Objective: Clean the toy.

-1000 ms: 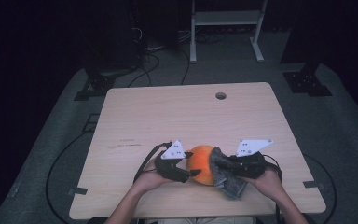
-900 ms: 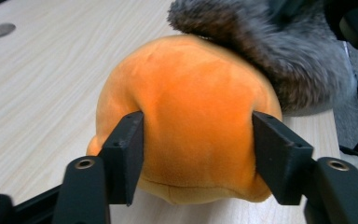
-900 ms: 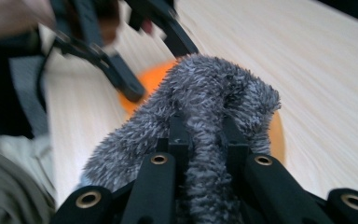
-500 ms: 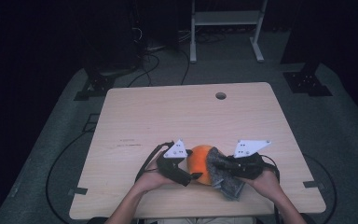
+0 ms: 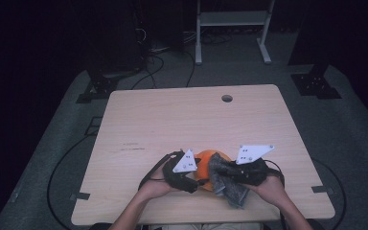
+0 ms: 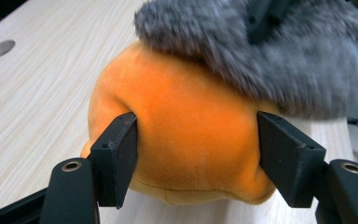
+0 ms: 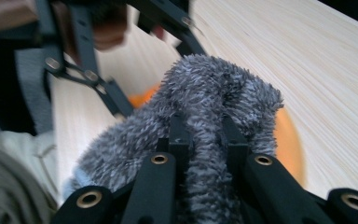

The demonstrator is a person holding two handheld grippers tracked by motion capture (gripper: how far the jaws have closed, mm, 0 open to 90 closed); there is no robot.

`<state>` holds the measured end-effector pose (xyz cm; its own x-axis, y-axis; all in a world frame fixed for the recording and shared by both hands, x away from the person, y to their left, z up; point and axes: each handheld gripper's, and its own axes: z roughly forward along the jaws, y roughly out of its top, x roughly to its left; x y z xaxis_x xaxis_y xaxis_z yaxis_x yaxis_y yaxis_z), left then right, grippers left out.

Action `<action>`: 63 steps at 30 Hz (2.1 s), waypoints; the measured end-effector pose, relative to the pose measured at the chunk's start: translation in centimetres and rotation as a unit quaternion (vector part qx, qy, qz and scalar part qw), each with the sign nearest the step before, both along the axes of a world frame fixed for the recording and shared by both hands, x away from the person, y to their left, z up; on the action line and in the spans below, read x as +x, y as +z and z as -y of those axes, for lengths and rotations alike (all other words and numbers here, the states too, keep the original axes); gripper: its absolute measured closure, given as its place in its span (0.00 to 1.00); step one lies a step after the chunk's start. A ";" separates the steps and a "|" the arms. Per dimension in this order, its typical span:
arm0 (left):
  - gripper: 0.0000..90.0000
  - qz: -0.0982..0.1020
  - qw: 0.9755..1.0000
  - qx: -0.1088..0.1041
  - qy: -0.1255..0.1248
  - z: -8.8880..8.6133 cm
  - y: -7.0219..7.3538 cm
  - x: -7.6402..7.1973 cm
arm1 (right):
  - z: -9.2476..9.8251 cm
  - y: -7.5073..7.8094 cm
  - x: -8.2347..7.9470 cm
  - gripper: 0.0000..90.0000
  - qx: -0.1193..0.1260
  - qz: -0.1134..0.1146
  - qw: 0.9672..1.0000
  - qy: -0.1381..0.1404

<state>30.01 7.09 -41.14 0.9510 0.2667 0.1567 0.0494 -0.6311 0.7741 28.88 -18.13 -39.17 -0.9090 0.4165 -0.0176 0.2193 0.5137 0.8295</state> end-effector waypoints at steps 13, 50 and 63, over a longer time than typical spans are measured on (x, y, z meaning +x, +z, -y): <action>0.27 -0.045 0.998 -0.035 0.023 -0.8 -0.6 1.0 | -0.4 -1.1 0.1 0.87 0.000 -0.008 1.000 0.011; 0.29 0.081 0.997 -0.003 0.014 0.3 -0.8 0.0 | 0.8 -1.2 1.2 0.87 0.022 0.007 0.999 -0.023; 0.25 -0.037 0.997 -0.042 0.053 -1.5 -1.6 2.0 | 0.2 -2.6 0.8 0.87 -0.001 -0.005 1.000 -0.008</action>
<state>32.04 8.59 -42.76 0.9252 0.3748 0.0605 0.1705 -0.5526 0.8158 29.73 -18.28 -41.73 -0.9021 0.4313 -0.0103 0.2355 0.5124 0.8258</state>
